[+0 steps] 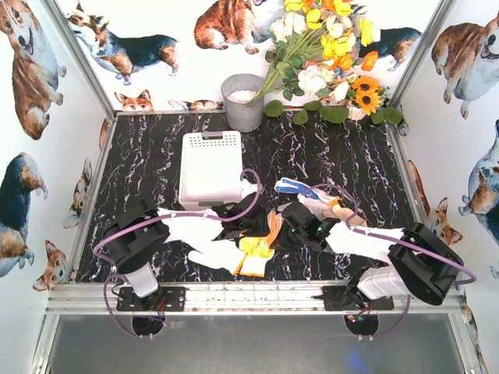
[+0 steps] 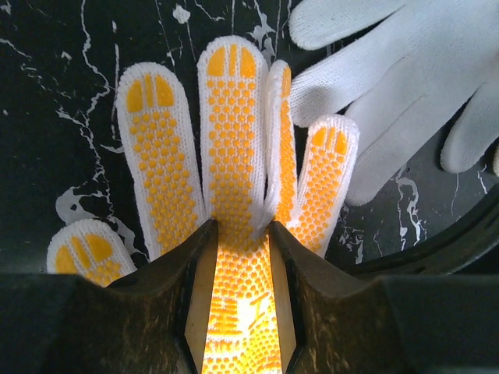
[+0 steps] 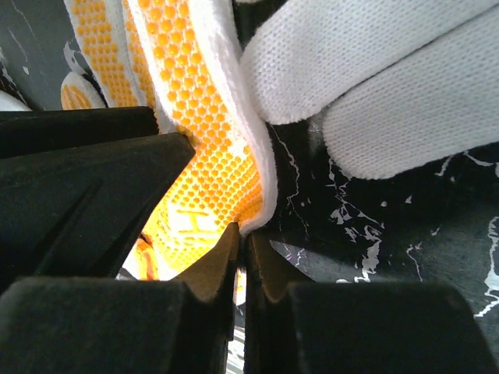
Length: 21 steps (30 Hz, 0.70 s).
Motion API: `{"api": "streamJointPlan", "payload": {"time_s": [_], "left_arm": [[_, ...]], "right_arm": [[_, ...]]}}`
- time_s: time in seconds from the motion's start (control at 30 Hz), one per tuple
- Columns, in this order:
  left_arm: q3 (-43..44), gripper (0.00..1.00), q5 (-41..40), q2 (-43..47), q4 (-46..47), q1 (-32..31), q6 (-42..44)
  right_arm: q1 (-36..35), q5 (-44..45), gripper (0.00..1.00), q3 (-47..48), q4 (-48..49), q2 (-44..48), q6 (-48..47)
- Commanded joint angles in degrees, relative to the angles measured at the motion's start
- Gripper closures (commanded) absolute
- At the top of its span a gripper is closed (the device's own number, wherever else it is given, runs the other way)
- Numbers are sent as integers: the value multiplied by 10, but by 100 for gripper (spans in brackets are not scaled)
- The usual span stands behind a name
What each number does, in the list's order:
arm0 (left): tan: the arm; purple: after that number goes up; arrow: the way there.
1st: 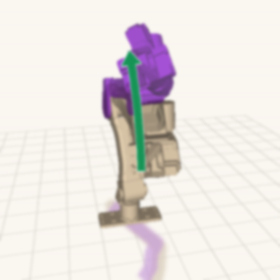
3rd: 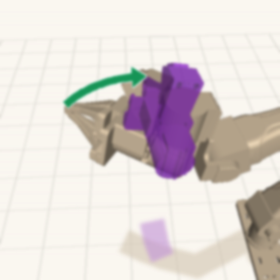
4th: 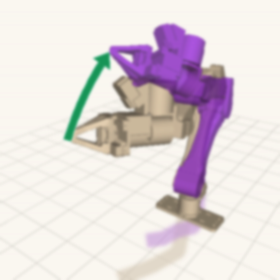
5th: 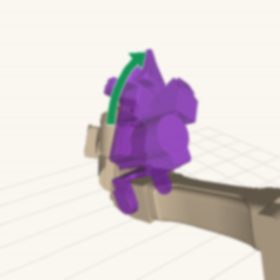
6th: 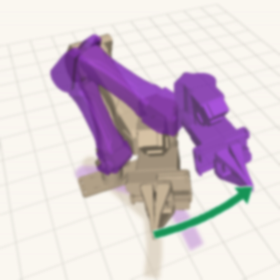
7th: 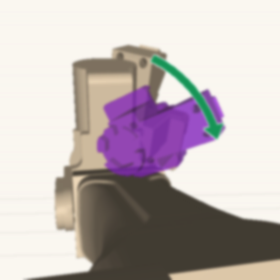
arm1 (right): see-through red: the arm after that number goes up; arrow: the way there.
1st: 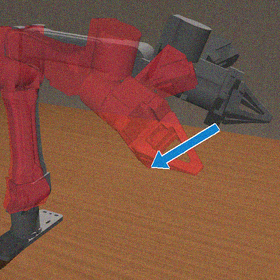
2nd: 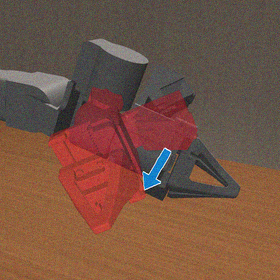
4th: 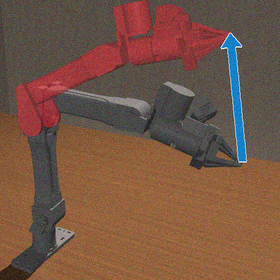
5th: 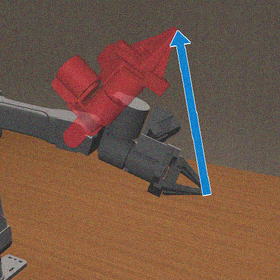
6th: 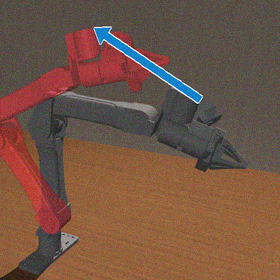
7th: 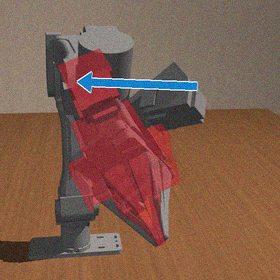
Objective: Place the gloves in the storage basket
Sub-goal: Adjust the glove at the center of the board.
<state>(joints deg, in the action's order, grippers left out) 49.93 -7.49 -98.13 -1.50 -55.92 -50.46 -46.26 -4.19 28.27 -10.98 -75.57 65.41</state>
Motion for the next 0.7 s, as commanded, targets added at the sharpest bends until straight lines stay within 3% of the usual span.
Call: {"api": "streamJointPlan", "payload": {"time_s": [0.0, 0.3, 0.6, 0.67], "left_arm": [[1, 72, -8, -12, -36, 15, 30], [-60, 71, 21, 32, -8, 15, 5], [-41, 68, 13, 32, -22, 12, 22], [-34, 63, 16, 46, -25, 12, 40]], "right_arm": [[-6, 64, 100, -11, -41, 9, 19], [-2, 102, 100, -19, -87, 29, 11], [-2, 75, 100, -10, -78, 20, 1], [-2, 73, 93, 0, -89, 24, -4]]}}
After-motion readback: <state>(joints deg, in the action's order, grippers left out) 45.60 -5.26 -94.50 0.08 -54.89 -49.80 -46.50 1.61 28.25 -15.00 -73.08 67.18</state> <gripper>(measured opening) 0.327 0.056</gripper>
